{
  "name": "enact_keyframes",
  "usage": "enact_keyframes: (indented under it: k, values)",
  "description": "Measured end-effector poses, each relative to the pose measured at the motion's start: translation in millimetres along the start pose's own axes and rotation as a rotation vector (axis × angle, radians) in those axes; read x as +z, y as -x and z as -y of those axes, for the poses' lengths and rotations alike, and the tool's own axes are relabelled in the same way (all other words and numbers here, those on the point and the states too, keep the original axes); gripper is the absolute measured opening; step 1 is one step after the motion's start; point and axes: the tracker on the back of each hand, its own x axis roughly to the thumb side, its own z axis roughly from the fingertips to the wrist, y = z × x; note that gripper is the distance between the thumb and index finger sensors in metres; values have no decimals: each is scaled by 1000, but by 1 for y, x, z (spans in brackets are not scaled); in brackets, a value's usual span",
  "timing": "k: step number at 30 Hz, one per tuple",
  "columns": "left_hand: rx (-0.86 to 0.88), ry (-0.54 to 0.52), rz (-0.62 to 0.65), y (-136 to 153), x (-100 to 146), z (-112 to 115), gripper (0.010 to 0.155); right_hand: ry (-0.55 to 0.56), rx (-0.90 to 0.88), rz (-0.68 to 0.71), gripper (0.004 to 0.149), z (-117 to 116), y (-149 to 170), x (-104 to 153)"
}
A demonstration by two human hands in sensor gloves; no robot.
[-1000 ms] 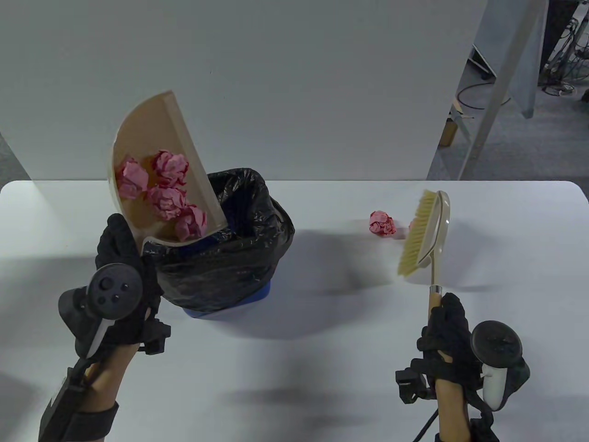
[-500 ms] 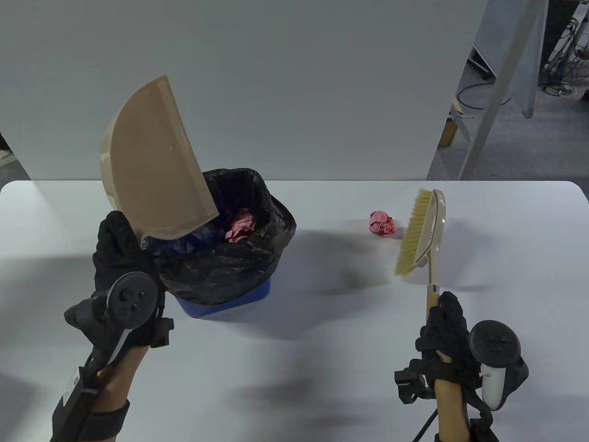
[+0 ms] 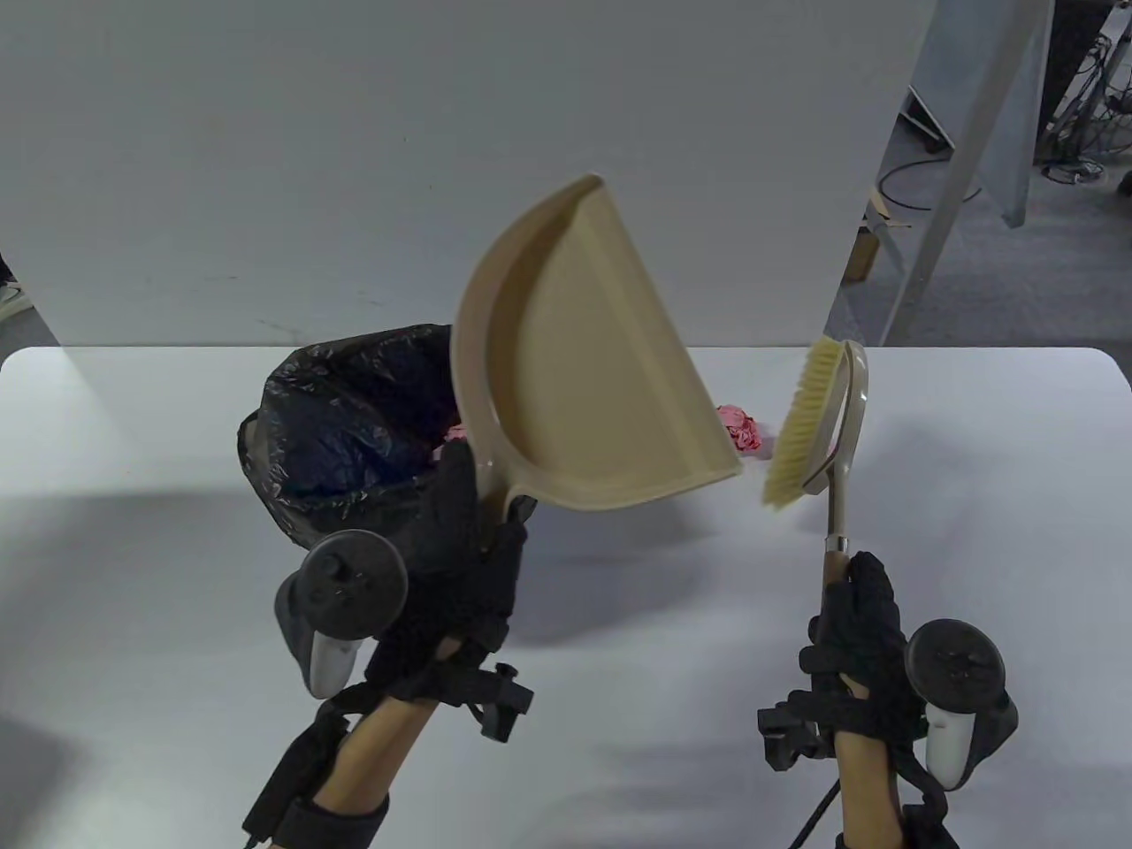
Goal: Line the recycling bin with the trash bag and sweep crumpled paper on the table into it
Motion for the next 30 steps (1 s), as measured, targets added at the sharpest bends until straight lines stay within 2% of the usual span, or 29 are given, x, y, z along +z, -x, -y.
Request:
enact_keyframes:
  k: [2, 6, 14, 17, 23, 26, 30]
  values:
    - [29, 54, -16, 2, -8, 20, 80, 4, -6, -1, 56, 1, 0, 0]
    - [16, 75, -84, 19, -23, 53, 81, 9, -18, -11, 56, 2, 1, 0]
    - [-104, 128, -245, 90, -31, 97, 81, 34, 1, -10, 57, 6, 2, 0]
    - [-135, 146, -299, 110, -28, 108, 81, 24, 29, 5, 58, 3, 0, 0]
    - [-203, 198, -363, 132, -29, 119, 81, 8, 63, 70, 59, -6, -8, -1]
    - [-174, 219, -414, 143, -28, 121, 82, 42, 124, 123, 59, -9, -20, -6]
    - [-145, 237, -447, 150, -28, 122, 82, 102, 240, 139, 58, -12, -34, -26]
